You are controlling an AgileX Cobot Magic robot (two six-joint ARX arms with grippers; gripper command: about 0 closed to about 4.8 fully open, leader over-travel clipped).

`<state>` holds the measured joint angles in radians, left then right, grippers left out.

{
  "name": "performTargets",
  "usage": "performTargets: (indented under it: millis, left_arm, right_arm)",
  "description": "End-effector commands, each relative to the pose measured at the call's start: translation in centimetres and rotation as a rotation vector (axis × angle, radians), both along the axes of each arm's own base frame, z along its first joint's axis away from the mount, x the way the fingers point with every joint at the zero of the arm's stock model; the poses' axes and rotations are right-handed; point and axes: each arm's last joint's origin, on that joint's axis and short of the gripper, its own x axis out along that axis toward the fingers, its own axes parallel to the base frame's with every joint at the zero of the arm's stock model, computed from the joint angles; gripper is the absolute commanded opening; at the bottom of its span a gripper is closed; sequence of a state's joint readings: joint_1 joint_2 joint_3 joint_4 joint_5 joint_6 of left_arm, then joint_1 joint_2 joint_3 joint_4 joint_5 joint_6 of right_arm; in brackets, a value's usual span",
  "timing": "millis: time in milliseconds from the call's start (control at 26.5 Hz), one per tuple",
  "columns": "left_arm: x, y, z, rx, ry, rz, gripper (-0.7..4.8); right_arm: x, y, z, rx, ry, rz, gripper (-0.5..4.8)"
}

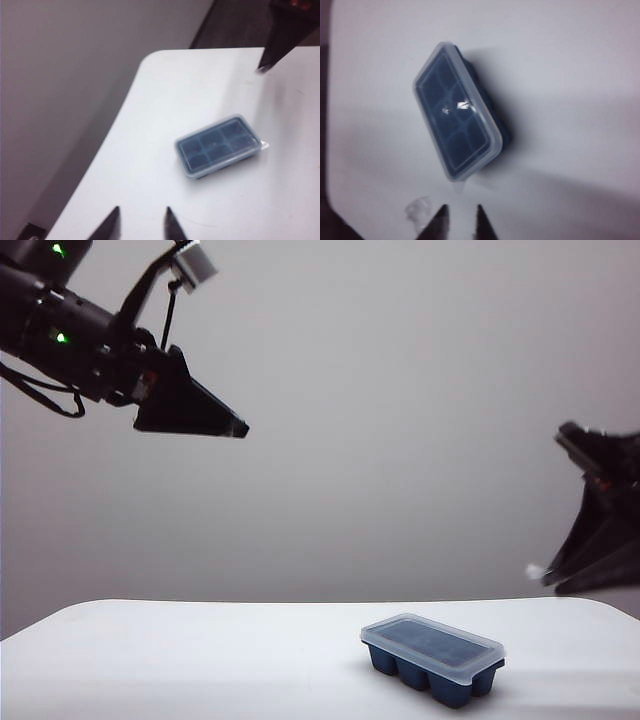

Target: Pick up the ice cube tray, remove its lid, and then place both the tray and the lid back on the table.

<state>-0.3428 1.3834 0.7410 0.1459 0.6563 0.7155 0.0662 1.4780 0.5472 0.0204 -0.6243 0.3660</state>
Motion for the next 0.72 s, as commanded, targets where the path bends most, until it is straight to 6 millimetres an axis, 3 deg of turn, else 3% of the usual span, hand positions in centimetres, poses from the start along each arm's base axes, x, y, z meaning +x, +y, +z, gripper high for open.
performTargets:
  millis: [38,188,414,716]
  left_arm:
    - [0.1,-0.1,0.4,-0.013,-0.032,-0.014,1.22]
    - [0.2,-0.1,0.4,-0.016,-0.043,-0.014,1.22]
    - [0.2,-0.1,0.4,-0.016,-0.043,-0.015,1.22]
    - [0.2,-0.1,0.5,-0.016,-0.049,-0.014,1.22]
  right_arm:
    - [-0.4,0.0,-2.3,0.149,-0.024,-0.095,0.97]
    - [-1.3,0.0,-5.5,0.241,0.052,-0.153,1.60]
    - [-0.2,0.2,-7.5,0.370,0.124,-0.205,1.81]
    - [2.1,1.7,-7.2,0.394,0.140,-0.173,1.80]
